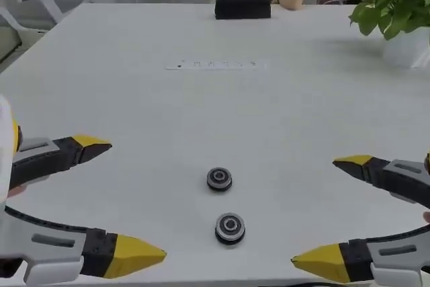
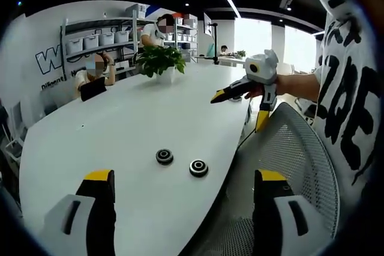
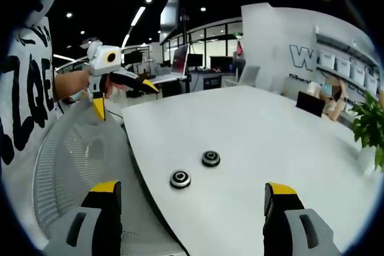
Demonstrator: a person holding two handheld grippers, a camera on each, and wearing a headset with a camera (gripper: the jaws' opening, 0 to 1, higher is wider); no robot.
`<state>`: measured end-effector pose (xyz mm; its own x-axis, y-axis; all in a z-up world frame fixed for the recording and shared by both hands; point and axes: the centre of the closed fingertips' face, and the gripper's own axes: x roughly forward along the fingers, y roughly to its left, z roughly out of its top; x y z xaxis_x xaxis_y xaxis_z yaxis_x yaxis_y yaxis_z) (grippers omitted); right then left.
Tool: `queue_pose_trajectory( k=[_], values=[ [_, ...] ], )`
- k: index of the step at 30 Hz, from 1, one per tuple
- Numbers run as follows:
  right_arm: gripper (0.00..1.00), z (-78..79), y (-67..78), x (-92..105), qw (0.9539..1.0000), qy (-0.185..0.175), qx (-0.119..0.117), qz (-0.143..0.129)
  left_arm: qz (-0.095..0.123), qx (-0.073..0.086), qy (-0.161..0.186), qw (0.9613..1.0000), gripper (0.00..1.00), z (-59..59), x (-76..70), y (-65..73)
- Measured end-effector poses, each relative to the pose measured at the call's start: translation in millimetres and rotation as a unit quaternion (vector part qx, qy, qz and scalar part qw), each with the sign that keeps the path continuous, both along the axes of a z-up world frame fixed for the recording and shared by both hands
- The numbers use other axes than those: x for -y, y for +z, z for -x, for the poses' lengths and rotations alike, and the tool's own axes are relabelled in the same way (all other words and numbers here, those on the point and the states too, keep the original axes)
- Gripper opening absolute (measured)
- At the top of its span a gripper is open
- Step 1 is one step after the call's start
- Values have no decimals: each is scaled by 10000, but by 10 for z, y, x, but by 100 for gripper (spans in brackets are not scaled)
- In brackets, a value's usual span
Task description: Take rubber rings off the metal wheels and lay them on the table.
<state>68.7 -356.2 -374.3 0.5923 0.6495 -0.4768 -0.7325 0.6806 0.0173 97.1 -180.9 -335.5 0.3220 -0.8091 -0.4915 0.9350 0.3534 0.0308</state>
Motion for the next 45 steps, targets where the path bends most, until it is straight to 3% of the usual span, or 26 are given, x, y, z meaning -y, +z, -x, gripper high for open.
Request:
queue_pose_trajectory(
  k=[18,28,45],
  values=[
    [99,31,-51,-39,9999,63,-41,101,-22,-55,10,10000,96,27,-80,-25],
    [99,44,-37,-15,10000,-51,-12,-3,-53,-32,33,10000,96,39,-121,-30],
    [99,17,-20,29,9999,-76,65,20,-49,-41,-40,10000,96,44,-56,-62]
  ],
)
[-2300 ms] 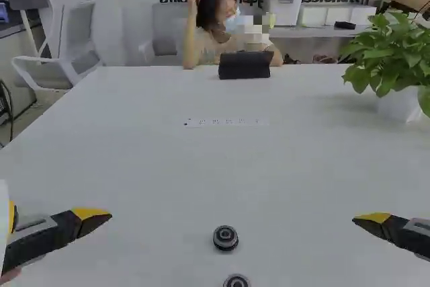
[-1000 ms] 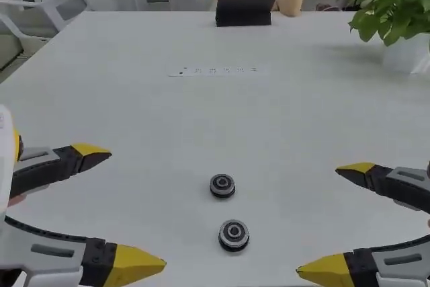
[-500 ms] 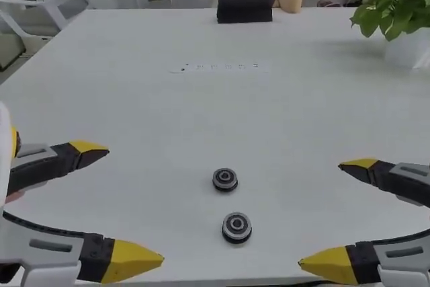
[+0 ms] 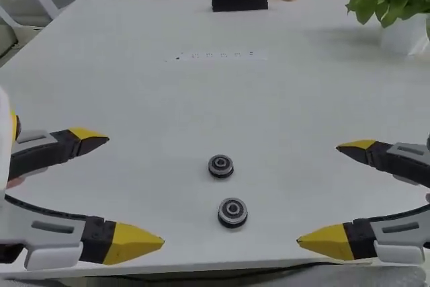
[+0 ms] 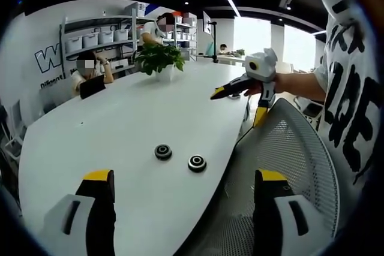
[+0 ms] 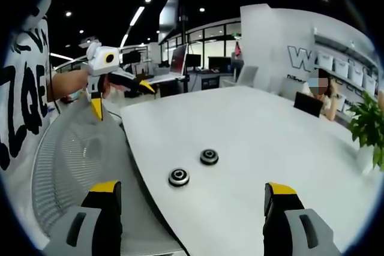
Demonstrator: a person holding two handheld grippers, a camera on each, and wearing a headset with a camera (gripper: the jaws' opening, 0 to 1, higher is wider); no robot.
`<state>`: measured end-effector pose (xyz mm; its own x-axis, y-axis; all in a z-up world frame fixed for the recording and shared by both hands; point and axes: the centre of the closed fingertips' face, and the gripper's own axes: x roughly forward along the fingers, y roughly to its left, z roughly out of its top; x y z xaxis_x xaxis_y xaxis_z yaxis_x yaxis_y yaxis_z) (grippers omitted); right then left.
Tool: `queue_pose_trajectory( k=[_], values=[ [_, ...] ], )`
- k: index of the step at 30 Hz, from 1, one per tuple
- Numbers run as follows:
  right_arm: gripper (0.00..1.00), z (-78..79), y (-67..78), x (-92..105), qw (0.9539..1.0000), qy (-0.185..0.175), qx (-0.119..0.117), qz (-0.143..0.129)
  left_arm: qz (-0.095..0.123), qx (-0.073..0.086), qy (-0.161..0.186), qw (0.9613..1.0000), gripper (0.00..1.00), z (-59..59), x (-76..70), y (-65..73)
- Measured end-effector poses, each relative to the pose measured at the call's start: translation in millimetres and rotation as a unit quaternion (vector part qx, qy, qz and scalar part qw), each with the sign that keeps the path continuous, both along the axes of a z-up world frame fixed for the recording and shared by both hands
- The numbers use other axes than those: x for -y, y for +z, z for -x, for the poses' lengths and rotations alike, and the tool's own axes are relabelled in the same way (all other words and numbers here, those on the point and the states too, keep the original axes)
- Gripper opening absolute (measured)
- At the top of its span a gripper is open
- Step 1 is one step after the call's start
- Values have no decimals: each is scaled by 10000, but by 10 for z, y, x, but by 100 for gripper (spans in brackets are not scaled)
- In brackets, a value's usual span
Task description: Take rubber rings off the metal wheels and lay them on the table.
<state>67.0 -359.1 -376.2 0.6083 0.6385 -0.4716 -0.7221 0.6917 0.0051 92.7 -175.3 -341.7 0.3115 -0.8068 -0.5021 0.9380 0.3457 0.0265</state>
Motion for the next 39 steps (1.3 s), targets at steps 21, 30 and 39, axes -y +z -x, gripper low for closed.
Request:
queue_pose_trajectory(
  k=[21,30,39],
  values=[
    [96,-224,-83,-127,9992,351,-42,-169,-82,-14,-85,9999,94,-126,35,-58],
    [92,-292,-137,-178,9981,599,18,-105,-49,-2,-227,9997,92,-234,134,-103],
    [81,-371,-162,-210,9965,818,105,-111,-134,48,-551,9984,89,-245,249,-164]
  ],
)
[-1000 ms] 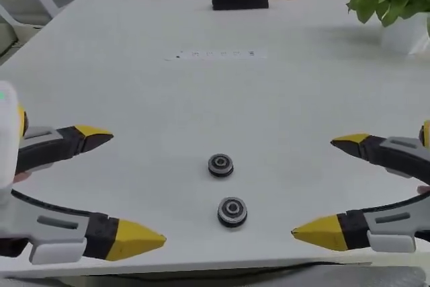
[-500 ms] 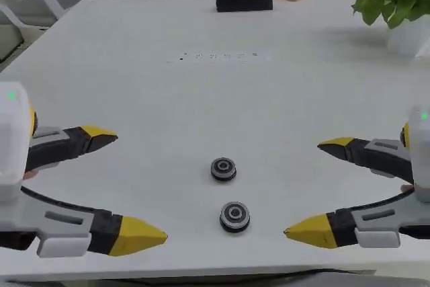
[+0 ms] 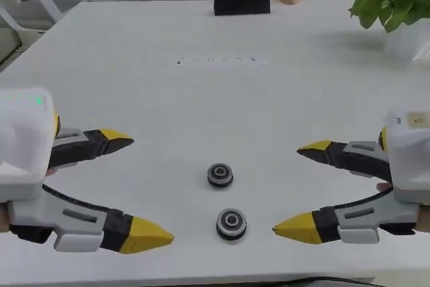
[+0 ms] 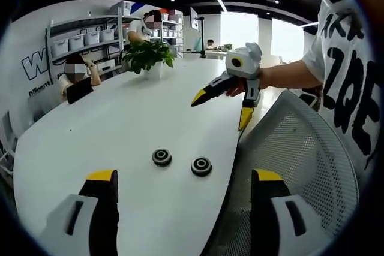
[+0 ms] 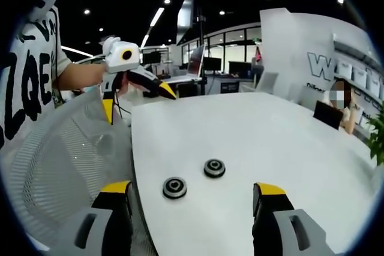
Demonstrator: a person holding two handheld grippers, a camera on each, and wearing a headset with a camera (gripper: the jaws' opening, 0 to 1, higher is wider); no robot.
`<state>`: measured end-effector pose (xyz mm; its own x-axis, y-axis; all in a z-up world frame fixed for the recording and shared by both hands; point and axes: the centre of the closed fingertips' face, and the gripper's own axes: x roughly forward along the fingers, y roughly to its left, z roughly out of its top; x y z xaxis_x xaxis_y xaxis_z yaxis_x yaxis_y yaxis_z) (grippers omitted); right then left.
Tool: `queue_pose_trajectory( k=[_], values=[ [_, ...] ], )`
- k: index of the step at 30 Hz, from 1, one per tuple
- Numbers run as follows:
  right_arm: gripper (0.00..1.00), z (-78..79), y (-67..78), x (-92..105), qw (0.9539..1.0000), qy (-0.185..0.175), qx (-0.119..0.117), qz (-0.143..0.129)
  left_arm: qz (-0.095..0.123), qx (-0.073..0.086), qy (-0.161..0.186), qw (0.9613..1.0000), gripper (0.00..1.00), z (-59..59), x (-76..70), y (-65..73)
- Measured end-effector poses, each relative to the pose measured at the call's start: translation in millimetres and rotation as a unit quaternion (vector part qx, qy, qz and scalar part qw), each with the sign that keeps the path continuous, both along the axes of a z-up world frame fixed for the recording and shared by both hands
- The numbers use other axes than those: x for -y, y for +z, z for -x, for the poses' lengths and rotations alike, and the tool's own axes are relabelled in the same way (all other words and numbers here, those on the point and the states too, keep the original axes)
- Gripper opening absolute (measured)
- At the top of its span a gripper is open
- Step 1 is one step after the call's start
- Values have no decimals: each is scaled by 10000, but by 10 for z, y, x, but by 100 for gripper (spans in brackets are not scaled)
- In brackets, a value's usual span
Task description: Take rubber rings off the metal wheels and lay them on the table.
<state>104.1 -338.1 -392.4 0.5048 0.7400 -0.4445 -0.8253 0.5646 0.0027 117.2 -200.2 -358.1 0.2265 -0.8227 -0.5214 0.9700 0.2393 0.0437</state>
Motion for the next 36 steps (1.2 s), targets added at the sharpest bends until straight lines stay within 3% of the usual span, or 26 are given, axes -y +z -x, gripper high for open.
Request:
queue_pose_trajectory(
  k=[8,20,36],
  values=[
    [70,-35,-129,-75,9997,242,10,73,102,-184,-110,9997,84,-68,82,-36],
    [60,-47,-295,-187,9988,465,-84,128,6,-205,-319,9993,78,-85,206,-162],
    [52,-39,-501,-326,9971,690,-281,151,-187,-324,-795,9961,67,29,462,-378]
  ],
)
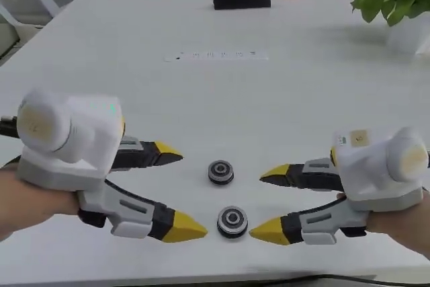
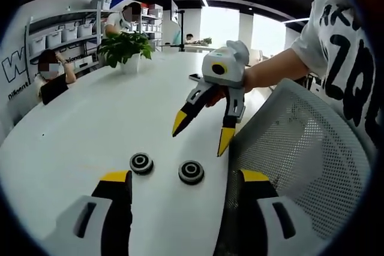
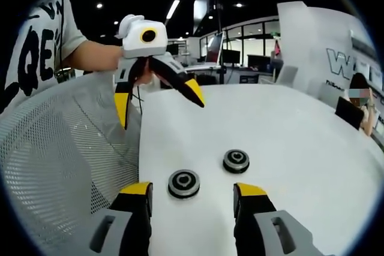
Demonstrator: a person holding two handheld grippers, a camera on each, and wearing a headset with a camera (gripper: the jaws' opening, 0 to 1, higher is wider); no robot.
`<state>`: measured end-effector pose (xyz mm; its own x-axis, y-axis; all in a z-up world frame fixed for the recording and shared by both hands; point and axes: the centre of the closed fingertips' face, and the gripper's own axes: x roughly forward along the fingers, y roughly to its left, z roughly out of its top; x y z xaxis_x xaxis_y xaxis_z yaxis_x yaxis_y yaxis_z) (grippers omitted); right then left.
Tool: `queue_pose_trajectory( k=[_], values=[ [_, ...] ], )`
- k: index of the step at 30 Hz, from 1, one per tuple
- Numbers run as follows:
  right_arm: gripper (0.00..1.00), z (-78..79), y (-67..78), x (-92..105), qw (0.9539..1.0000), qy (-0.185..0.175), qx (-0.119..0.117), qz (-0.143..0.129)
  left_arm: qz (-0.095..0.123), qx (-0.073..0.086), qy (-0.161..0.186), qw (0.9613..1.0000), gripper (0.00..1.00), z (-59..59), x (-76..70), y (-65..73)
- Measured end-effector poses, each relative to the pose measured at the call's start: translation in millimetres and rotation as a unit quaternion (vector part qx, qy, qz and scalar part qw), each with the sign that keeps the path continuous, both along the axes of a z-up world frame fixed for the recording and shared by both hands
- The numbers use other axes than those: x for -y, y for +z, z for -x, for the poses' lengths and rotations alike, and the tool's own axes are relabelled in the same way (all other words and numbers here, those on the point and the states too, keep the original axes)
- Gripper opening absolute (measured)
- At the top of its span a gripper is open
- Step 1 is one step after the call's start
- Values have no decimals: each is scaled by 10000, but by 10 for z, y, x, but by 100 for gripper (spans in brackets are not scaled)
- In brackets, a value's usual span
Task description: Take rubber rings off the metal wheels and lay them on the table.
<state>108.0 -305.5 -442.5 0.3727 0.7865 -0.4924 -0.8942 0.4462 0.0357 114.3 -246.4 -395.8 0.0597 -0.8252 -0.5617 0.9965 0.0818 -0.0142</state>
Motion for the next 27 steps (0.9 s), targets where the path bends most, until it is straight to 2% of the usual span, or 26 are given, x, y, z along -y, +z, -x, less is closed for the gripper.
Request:
queue_pose_trajectory(
  k=[5,8,14,19,25,27],
  values=[
    [49,4,-59,-30,10000,34,-61,-17,-40,-2,16,10000,57,-41,46,-81],
    [48,-2,-102,-43,9999,48,-100,-9,-85,-91,-57,9999,57,-21,79,-145],
    [44,2,-162,-63,9998,102,-155,2,-113,-156,-162,9997,52,7,138,-205],
    [41,0,-203,-77,9997,121,-203,-3,-95,-216,-164,9996,41,4,194,-265],
    [37,36,-234,-124,9995,201,-233,-24,-123,-307,-245,9992,37,37,255,-346],
    [37,41,-248,-129,9995,217,-238,-13,-191,-370,-292,9987,36,61,272,-401]
  ],
)
